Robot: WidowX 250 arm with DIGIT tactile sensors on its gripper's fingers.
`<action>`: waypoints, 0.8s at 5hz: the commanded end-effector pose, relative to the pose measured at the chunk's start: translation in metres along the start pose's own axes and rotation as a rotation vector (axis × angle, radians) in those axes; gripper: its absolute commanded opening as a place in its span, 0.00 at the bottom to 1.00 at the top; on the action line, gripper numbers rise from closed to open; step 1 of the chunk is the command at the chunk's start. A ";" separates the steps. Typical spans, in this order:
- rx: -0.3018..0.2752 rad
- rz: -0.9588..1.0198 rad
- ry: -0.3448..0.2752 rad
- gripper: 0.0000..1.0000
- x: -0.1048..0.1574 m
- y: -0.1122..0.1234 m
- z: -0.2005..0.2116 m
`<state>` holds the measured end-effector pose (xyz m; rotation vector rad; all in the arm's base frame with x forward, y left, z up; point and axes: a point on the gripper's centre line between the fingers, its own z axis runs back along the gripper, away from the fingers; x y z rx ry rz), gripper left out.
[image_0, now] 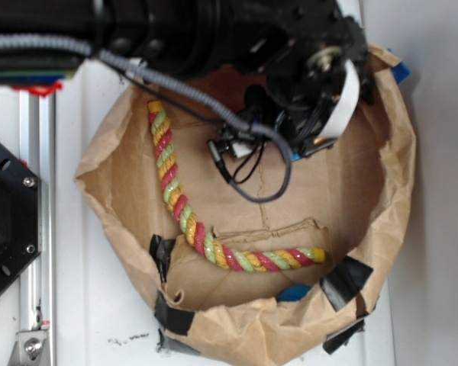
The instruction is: Grab the blue block.
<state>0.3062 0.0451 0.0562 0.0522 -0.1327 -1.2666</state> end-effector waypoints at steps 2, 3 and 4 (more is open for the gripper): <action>0.102 0.022 0.019 1.00 0.000 0.016 0.012; 0.079 0.030 0.004 1.00 -0.005 0.018 0.010; 0.073 0.030 0.023 1.00 -0.004 0.017 0.007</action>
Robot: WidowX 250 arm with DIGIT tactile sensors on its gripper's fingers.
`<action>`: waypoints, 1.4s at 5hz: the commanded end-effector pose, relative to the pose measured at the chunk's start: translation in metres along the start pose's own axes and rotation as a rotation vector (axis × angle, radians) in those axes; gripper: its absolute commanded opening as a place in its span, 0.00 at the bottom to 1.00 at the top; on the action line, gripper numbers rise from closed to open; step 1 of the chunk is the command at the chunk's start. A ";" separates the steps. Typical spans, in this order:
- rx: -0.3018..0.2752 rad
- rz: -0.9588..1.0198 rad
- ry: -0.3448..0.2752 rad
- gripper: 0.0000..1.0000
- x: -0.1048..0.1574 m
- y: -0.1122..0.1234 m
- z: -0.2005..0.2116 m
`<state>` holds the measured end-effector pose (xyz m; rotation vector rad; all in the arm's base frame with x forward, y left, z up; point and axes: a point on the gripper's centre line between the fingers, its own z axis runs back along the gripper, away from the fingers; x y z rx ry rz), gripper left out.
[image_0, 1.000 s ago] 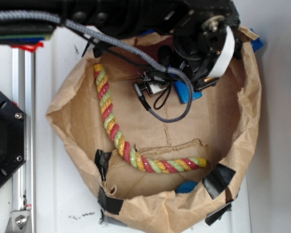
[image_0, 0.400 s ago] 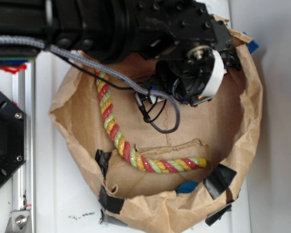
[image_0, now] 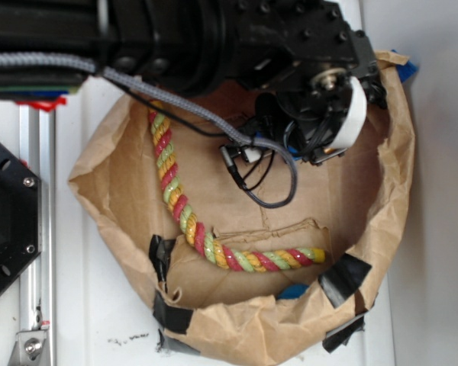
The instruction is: Grab the blue block.
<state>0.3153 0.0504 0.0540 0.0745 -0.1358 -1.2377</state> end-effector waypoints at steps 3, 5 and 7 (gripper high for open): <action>-0.151 -0.105 0.065 1.00 0.003 -0.004 -0.035; -0.119 -0.125 0.064 0.00 0.002 -0.007 -0.031; -0.101 -0.120 0.031 0.00 0.001 -0.010 -0.016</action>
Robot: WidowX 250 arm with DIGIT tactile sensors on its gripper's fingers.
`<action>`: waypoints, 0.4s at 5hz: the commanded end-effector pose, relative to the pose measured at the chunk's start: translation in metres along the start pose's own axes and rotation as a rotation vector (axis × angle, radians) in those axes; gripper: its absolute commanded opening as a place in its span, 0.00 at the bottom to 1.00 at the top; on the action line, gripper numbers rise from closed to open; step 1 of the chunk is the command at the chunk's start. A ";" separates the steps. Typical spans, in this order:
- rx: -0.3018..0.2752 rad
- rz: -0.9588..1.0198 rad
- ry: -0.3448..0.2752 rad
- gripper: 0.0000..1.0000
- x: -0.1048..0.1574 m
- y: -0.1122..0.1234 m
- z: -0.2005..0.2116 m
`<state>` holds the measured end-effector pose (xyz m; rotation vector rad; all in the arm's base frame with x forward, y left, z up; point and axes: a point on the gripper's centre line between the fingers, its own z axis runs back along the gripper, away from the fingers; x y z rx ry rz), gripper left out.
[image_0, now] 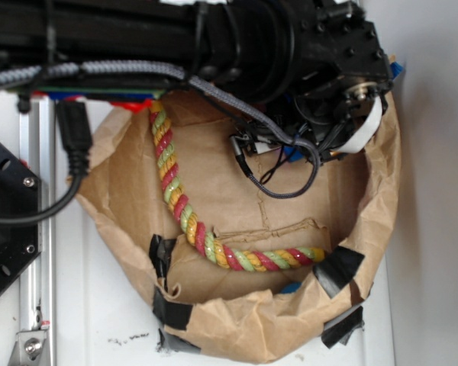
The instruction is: Grab the blue block.
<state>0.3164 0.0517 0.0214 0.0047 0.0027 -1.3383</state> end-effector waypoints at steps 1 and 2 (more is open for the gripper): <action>0.068 0.046 -0.103 0.00 0.008 -0.027 0.050; 0.053 0.241 -0.190 0.00 0.015 -0.044 0.092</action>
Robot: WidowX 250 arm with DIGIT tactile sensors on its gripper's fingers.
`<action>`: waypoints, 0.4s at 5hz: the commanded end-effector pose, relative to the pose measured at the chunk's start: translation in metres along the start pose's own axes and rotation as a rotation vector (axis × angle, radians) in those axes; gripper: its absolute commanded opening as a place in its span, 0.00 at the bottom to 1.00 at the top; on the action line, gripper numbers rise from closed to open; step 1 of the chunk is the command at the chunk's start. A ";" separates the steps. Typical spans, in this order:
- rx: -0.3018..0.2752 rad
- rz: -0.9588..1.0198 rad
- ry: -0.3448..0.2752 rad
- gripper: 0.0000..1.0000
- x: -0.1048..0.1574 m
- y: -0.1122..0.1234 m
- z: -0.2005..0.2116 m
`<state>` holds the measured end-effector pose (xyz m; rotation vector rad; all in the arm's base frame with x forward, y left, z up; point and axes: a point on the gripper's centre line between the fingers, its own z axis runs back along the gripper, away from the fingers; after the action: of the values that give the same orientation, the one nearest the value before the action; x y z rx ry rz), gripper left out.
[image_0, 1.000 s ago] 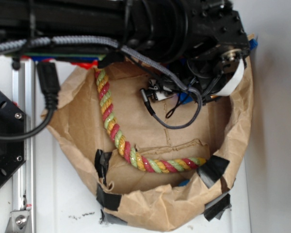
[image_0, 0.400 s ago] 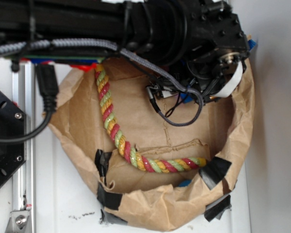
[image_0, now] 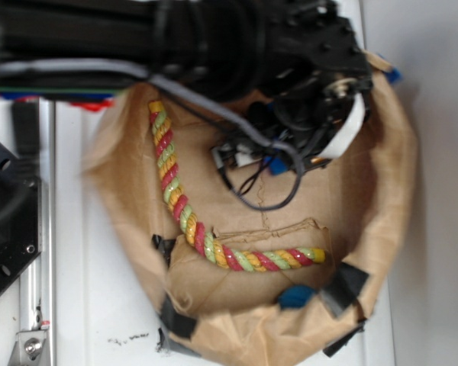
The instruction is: Grab the blue block.
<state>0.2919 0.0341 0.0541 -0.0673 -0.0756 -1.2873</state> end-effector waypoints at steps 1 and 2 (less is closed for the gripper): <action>0.081 0.376 -0.159 0.00 0.018 -0.022 0.078; -0.063 0.664 -0.223 0.00 0.009 -0.028 0.091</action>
<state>0.2577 0.0260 0.1251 -0.3123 -0.1261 -0.6111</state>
